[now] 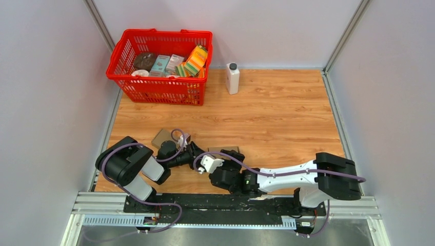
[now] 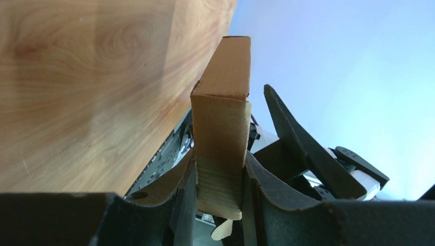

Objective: Fold the paper box

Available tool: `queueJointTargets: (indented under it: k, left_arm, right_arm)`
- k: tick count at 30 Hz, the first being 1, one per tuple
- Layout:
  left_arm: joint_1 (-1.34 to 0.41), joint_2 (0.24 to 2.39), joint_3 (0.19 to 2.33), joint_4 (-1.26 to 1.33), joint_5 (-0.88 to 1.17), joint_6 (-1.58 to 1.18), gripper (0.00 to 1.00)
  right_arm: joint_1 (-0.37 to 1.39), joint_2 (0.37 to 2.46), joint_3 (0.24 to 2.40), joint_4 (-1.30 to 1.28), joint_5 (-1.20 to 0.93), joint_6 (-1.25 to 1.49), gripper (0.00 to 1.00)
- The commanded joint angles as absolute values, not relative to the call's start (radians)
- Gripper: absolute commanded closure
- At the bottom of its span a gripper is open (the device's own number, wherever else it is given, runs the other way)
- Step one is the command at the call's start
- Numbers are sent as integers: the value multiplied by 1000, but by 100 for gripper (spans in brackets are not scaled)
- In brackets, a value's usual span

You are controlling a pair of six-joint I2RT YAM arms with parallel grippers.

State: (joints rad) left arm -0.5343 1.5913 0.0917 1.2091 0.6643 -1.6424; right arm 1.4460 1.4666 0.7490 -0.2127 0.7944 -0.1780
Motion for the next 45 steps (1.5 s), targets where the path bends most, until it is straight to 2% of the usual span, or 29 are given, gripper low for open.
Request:
queueJointTargets:
  k: [1,4,6,7,8,10,15,18,21,24,25,27,28,30,33,35,39,42,45]
  left_arm:
    - [-529,1565,66,1312,695,-1683,64]
    - [-529,1549,63,1312,695,-1683,64]
    - [-529,1545,61,1310,690,-1674,64]
    - [-529,1543,61,1310,683,-1660,62]
    - [-529,1542,61,1310,680,-1649,55]
    - [-529,1539,55,1308,655,-1622,47]
    - [-529,1502,49,1253,612,-1525,38]
    - [-529,1430,35,1177,583,-1447,35]
    - [-531,1286,38,982,542,-1331,32]
    - [-529,1042,93,584,499,-1144,29]
    - [-529,964,115,325,438,-1088,27]
    - [-529,722,198,66,346,-938,25]
    - [-529,645,227,-166,225,-898,24]
    - [-529,462,296,-314,131,-791,24]
    - [-529,393,342,-379,110,-704,38]
    - [-529,467,376,-345,176,-671,45]
    - [-538,649,417,-220,258,-608,46]
    - [-587,762,468,-157,243,-545,46]
    - [-653,845,535,-159,172,-465,52]
  right_arm:
    - [1456,1479,729,-34,1003,-264,23]
    - [1463,1470,695,55,1035,-299,31]
    - [1466,1457,683,72,1020,-299,41]
    - [1471,1441,678,80,1014,-298,44]
    - [1473,1431,677,80,999,-293,51]
    - [1473,1402,673,54,956,-264,55]
    - [1470,1353,673,-44,871,-201,68]
    - [1459,1345,693,-125,810,-144,70]
    - [1419,1344,722,-213,666,-71,71]
    - [1370,1345,756,-300,522,-9,71]
    - [1362,1350,762,-320,470,-6,71]
    - [1330,1358,788,-372,421,32,72]
    - [1318,1361,796,-385,372,37,72]
    - [1264,1362,811,-403,295,51,71]
    - [1198,1364,816,-399,132,51,70]
    - [1172,1377,824,-394,68,45,66]
    - [1100,1452,862,-394,-21,28,63]
    - [1082,1502,890,-387,-32,14,62]
    - [1057,1519,890,-367,-60,12,63]
